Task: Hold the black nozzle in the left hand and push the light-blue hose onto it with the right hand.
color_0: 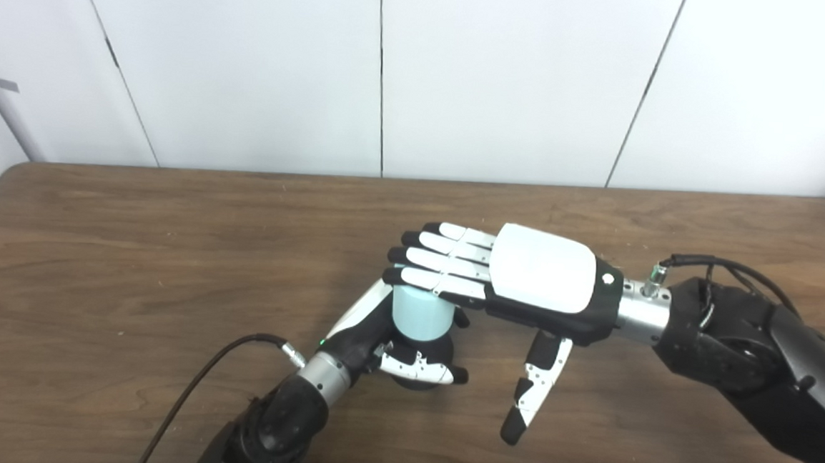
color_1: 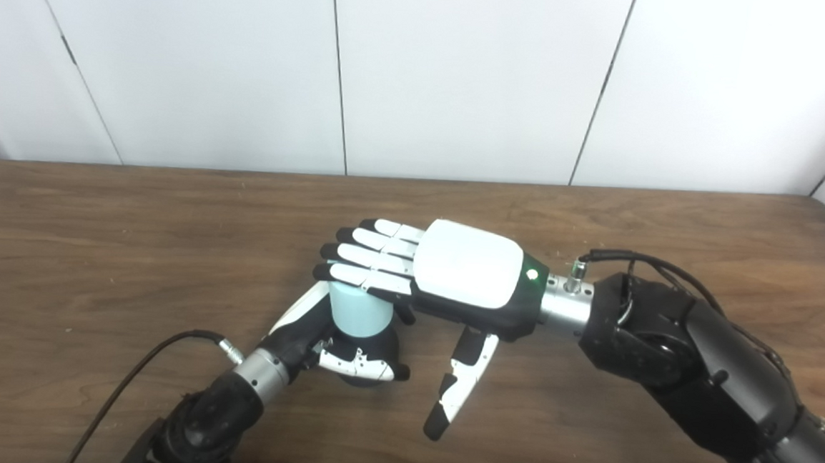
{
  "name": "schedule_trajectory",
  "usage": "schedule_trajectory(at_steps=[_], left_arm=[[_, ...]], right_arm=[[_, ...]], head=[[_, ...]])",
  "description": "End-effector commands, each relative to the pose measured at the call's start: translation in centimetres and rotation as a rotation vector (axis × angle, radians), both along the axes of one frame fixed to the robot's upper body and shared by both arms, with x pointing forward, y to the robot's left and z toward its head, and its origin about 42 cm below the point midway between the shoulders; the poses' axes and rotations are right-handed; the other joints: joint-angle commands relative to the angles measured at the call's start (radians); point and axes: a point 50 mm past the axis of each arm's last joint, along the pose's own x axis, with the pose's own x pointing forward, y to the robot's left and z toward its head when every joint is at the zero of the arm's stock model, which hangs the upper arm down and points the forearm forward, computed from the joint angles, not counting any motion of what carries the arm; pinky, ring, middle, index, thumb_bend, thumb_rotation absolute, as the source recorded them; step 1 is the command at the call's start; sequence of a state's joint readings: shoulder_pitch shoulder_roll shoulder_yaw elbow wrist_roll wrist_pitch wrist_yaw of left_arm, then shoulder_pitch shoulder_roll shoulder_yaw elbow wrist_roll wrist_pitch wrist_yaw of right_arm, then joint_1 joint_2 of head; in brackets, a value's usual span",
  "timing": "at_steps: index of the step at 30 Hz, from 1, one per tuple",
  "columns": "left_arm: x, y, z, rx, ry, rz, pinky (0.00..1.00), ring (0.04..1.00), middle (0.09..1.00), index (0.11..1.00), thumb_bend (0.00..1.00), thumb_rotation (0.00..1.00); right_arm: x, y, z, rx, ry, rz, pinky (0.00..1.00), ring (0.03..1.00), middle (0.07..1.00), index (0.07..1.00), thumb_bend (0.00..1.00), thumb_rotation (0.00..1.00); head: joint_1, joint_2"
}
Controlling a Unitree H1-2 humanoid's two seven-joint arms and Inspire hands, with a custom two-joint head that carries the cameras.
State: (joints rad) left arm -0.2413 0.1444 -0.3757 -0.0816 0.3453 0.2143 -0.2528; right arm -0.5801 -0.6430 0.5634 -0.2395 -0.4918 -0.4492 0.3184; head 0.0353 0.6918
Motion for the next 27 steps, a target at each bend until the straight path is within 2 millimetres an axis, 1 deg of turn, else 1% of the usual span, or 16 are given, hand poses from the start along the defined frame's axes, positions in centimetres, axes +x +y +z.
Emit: schedule_trajectory(at_steps=[1,9,27], left_arm=[[-0.03,-0.05,-0.54,0.038,0.044,-0.015,0.97,0.930,0.833,0.481,0.52,0.08],[-0.07,-0.01,-0.53,0.037,0.044,-0.020,0.97,0.930,0.848,0.482,0.52,0.08],[-0.08,-0.16,-0.50,0.042,0.044,-0.021,0.97,0.920,0.838,0.481,0.52,0.08]], right_arm=[[-0.29,-0.16,-0.64,-0.084,0.019,0.025,1.00,1.000,1.000,1.000,0.84,0.81],[-0.39,-0.09,-0.90,-0.086,0.023,0.024,1.00,1.000,1.000,1.000,0.84,0.81],[-0.20,-0.28,-1.29,-0.095,0.028,0.013,1.00,1.000,1.000,1.000,0.84,0.80]], head=[[0.001,0.001],[0.001,0.003],[0.005,0.006]])
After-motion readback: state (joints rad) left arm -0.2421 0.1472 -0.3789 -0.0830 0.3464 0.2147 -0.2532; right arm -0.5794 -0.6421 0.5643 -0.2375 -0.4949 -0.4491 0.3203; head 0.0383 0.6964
